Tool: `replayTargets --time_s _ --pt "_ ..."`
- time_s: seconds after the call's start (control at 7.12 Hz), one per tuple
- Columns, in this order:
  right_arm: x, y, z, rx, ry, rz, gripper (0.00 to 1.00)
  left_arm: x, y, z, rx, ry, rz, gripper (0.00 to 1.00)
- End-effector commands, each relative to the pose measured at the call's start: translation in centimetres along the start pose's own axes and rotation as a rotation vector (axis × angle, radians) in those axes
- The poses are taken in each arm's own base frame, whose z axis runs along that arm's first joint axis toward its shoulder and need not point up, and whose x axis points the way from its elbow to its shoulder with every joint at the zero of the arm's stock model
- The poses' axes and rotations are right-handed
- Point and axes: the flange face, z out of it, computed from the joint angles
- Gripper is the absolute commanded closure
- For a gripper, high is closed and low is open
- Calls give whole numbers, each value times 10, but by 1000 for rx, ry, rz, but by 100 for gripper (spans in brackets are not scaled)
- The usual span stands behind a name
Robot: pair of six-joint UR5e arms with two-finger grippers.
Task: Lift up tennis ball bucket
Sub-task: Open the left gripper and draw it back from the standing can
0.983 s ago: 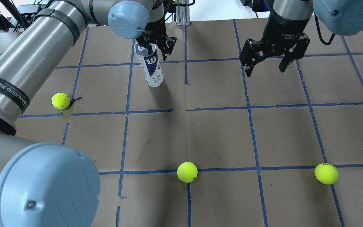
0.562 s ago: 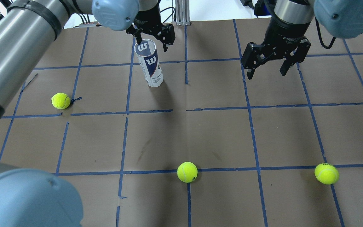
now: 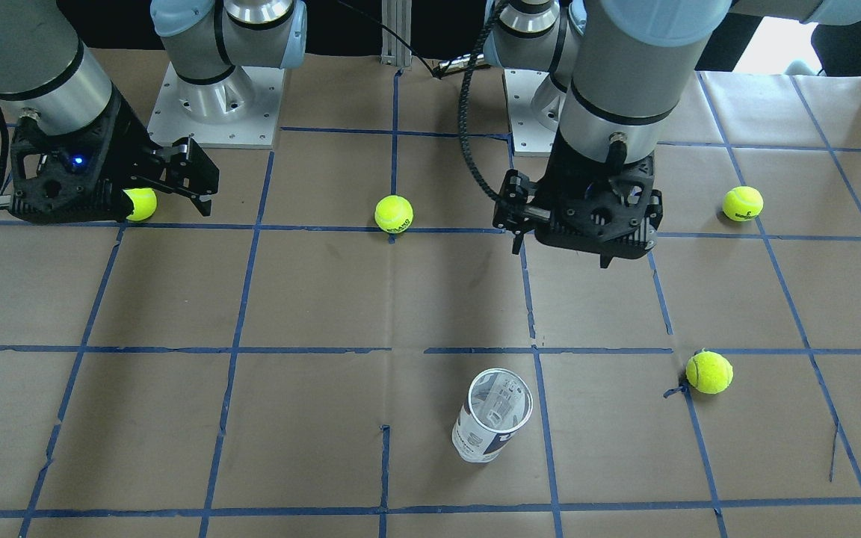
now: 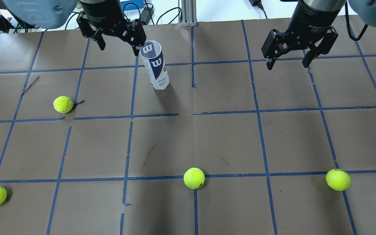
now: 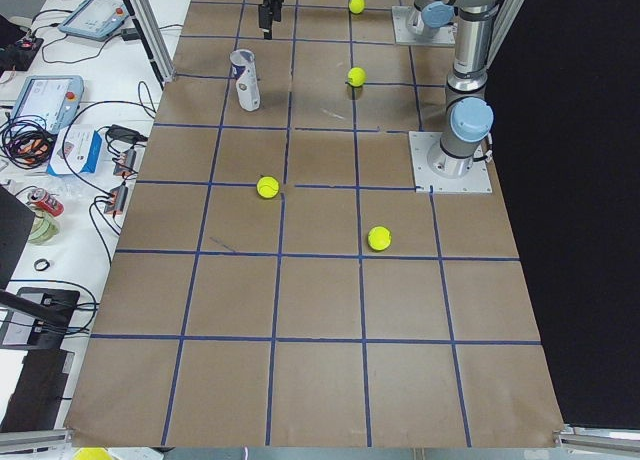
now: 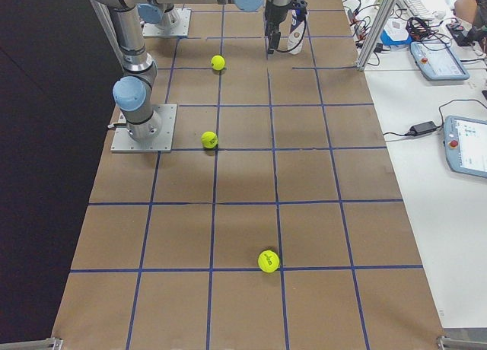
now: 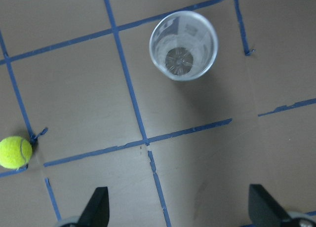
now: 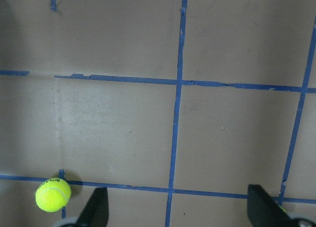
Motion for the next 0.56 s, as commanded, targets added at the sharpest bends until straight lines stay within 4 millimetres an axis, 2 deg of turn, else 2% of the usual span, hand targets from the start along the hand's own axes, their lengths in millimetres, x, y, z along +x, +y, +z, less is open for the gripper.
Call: replayTargets --time_s 0.0,0.14,0.28,0.42 --pt "-3 4 -10 19 4 58 0 -27 70 12 -10 7 -95 0" --pt "-5 6 -16 41 7 58 0 -45 79 11 1 6 -140 0" --pt "-4 4 -14 44 7 57 0 -52 80 9 5 7 -150 0" --pt "-8 3 -12 43 3 40 0 -51 75 7 30 54 -167 0"
